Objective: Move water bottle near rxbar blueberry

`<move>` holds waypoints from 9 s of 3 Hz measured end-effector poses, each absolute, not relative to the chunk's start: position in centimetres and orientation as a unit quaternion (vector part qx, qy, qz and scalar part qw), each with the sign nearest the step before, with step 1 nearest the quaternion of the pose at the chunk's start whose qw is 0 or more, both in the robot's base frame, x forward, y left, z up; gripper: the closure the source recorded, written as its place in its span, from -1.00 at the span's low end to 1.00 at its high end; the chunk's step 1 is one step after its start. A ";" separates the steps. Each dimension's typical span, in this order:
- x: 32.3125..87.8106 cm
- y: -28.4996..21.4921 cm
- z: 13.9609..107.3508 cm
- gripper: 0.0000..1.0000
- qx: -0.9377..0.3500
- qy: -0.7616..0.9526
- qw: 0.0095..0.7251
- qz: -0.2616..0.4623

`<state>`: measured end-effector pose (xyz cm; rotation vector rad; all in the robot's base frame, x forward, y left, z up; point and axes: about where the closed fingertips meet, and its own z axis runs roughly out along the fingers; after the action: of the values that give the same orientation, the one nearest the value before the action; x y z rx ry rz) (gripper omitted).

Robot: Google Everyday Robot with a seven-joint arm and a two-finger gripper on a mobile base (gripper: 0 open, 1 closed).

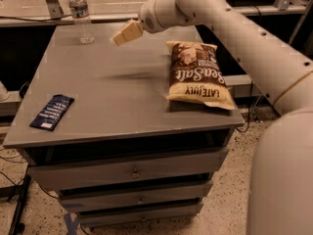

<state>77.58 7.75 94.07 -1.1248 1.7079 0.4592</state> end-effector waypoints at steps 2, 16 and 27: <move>86.5 14.4 95.5 -1.00 -0.403 0.643 0.589 0.277; 83.6 20.4 95.9 -1.00 -0.382 0.707 0.556 0.211; 86.1 20.9 95.6 1.00 -0.383 0.725 0.532 0.214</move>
Offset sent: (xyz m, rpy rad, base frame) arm 0.1530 0.0890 0.0716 0.4990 -0.1666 0.0392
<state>86.10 20.87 95.62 -0.9128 1.7285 0.5114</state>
